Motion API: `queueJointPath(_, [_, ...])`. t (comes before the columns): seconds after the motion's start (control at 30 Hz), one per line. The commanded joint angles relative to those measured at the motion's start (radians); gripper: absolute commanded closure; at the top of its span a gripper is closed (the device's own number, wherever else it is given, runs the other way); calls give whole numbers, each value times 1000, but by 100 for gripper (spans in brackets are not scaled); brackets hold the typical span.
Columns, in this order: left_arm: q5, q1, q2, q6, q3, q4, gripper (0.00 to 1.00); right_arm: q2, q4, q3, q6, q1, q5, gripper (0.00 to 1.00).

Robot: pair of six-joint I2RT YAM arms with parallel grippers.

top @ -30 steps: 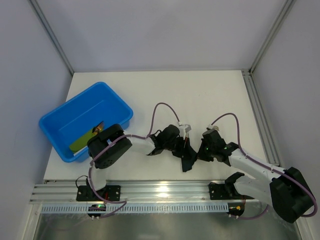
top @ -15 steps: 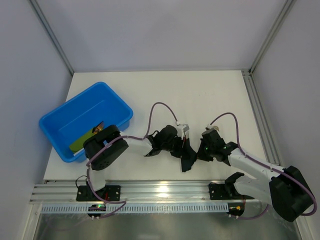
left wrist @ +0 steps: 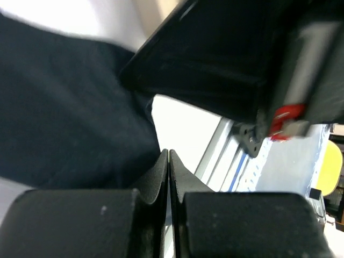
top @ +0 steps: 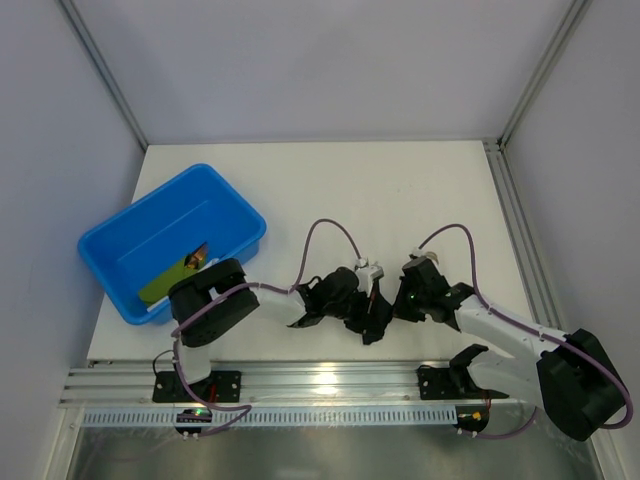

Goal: Place the utensils on the paper napkin and roll it up
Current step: Roll the napkin at the center of the board.

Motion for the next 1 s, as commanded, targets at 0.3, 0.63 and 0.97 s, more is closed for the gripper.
queueJointPath(0.3, [-50, -3, 14, -23, -68, 31, 100, 25, -43, -7, -20, 9, 46, 96])
queueJointPath(0.63, [-99, 2, -135, 113, 46, -168, 100, 38, -35, -7, -25, 10, 48, 96])
queueJointPath(0.97, [108, 184, -40, 80, 190, -132, 100, 49, -35, 7, -31, 12, 48, 96])
